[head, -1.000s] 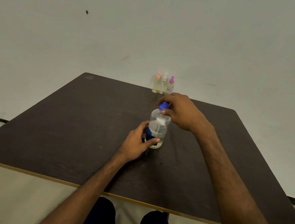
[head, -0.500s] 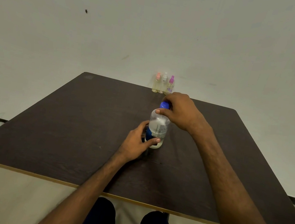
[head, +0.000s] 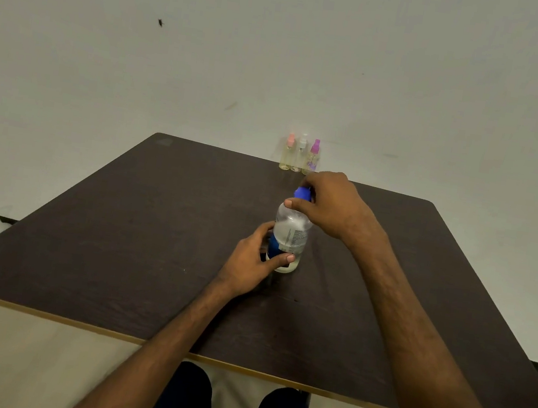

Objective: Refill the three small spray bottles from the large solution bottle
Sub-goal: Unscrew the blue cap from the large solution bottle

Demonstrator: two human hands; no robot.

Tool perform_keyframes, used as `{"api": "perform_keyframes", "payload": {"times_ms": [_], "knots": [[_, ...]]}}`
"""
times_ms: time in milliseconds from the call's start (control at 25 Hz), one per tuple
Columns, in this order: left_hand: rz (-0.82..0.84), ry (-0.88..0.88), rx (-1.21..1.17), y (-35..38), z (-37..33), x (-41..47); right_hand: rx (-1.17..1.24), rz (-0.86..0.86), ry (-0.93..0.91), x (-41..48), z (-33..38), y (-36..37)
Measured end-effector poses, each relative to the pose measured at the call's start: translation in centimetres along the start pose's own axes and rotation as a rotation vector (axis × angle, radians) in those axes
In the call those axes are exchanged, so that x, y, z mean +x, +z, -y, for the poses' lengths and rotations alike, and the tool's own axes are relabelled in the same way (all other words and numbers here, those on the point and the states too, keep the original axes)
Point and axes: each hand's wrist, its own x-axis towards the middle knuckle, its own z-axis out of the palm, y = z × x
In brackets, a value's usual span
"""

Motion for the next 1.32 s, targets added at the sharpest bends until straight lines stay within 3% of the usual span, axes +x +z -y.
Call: {"api": "perform_keyframes", "payload": {"times_ms": [160,280,440,560,800,1000,1320], "knots": [[-0.001,0.004,0.006,0.0,0.1,0.1,0.126,0.017,-0.081,-0.4,-0.5,-0.9],[-0.005,0.011,0.020,0.0,0.1,0.1,0.305,-0.132,-0.069,-1.3,-1.1,-1.1],[-0.035,0.035,0.024,0.1,0.0,-0.1,0.603,-0.348,0.125,-3.2,-3.5,0.8],[-0.066,0.033,0.030,0.1,0.2,-0.1,0.731,-0.352,0.293,-5.0,-6.4,4.3],[-0.080,0.006,0.075,0.2,0.3,0.3,0.523,-0.225,0.469,-6.4,-8.9,10.2],[-0.055,-0.025,0.092,1.8,-0.4,1.7,0.290,-0.197,0.406,-6.2,-9.2,12.0],[-0.052,-0.013,0.118,2.9,0.4,3.0,0.314,-0.218,0.412,-6.6,-9.8,13.0]]}}
